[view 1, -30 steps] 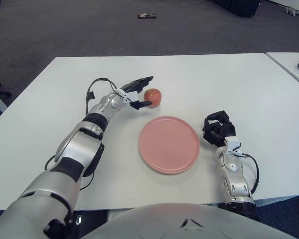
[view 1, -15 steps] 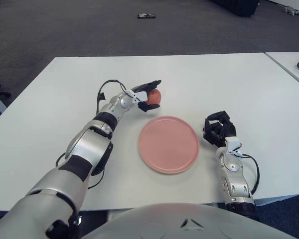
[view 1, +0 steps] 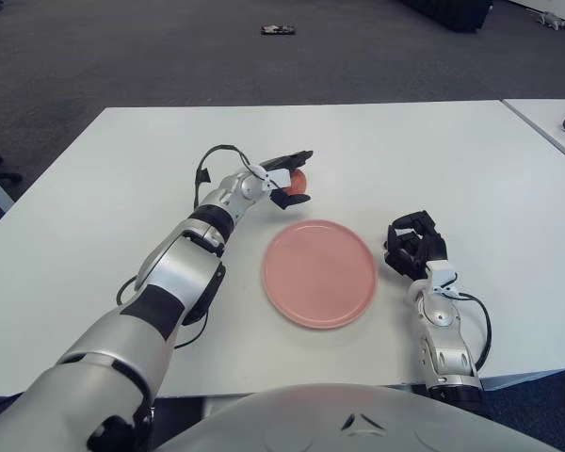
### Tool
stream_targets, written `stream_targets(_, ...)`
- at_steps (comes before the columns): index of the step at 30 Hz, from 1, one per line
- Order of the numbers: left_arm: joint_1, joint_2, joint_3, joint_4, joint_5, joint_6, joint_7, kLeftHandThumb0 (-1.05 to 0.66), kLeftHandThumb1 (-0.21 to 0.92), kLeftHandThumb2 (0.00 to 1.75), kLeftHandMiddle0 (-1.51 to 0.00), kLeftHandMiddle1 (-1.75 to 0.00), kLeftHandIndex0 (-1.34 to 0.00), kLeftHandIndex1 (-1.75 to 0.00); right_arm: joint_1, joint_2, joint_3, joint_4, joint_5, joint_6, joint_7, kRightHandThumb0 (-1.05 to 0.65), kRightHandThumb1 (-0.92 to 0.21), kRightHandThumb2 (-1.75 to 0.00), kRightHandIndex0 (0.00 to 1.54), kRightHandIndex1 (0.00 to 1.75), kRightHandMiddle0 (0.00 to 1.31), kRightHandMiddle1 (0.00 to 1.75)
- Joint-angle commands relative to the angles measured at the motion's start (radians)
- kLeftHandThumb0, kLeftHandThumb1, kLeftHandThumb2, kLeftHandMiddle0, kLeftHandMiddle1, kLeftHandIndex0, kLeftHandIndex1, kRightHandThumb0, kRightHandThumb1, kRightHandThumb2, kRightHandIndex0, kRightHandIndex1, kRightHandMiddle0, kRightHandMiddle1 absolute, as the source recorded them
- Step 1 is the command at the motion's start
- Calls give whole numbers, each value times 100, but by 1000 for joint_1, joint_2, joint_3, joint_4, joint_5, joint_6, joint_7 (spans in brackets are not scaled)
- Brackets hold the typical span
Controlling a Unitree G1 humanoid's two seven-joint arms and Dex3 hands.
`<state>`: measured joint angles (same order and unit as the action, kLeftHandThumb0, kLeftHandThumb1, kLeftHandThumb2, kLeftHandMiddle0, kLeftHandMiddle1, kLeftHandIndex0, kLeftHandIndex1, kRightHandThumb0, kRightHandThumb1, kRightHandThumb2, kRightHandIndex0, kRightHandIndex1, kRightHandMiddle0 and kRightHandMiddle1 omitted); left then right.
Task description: Put the apple into the plate.
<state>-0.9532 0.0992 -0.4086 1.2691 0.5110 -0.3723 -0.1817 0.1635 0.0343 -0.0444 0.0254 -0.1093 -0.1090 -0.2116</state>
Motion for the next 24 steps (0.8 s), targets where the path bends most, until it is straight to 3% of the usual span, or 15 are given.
stream_targets(1,-31,-7,-16,18,21,18,15,-85,53,92,-1,-1,0,-21,15,0,-5,-4,1,5,1,-40,-61,-96,60,155,39,175)
stream_targets(17,-21,-13,-93,65,111,80,71,-89,61,85,0,-13,0,-46,41,4,-11,-42,-10,27,-14,-39,-62,-94,58,156,38,175)
stream_targets(24,-20,-9,-119,74,138,96,58,-90,67,80,0,-12,0,-46,50,4,-10,-63,-4,36,-13,-39,-63,-92,57,155,37,175)
